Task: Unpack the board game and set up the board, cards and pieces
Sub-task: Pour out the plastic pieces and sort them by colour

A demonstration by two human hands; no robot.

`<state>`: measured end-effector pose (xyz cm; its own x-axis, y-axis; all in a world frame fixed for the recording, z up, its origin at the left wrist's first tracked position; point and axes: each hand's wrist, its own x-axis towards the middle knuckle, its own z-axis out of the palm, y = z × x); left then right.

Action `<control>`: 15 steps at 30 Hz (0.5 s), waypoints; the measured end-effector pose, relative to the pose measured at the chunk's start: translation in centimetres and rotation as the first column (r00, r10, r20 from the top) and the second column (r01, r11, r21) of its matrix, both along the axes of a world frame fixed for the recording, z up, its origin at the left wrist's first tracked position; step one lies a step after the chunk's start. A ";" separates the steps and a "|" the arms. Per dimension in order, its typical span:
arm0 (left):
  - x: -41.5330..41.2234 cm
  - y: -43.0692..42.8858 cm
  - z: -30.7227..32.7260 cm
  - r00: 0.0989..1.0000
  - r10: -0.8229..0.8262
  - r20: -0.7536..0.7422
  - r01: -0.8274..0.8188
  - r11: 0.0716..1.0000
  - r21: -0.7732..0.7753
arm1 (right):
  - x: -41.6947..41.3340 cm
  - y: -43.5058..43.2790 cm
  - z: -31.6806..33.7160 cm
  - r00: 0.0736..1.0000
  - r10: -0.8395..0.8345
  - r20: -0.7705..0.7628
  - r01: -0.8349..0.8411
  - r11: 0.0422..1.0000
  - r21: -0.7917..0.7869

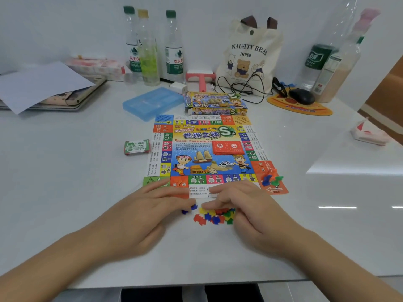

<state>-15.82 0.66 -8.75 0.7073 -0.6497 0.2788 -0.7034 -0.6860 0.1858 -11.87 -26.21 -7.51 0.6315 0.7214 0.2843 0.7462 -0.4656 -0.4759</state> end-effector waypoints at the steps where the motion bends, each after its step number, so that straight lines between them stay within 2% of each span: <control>1: 0.0 0.1 -0.1 1.000 0.016 -0.017 -0.017 1.000 -0.021 | 0.0 0.1 0.0 1.000 0.021 -0.004 -0.021 0.999 -0.031; 4: -0.1 0.3 -0.2 0.999 0.047 -0.006 -0.047 0.998 -0.033 | 0.1 0.3 -0.1 0.997 0.072 0.004 -0.072 0.995 -0.075; 8: -0.2 0.3 0.0 0.997 0.066 0.048 -0.065 0.998 -0.024 | 0.3 0.3 -0.3 0.999 0.030 -0.014 -0.031 0.996 -0.086; 12: -0.1 0.2 -0.2 0.997 0.001 0.076 -0.002 1.000 0.023 | 0.4 0.3 -0.3 1.000 -0.016 -0.007 0.016 0.998 -0.055; 15: -0.3 0.4 -0.2 0.996 0.003 0.089 -0.002 1.000 -0.013 | 0.4 0.1 -0.4 0.999 -0.047 0.010 0.047 0.999 0.000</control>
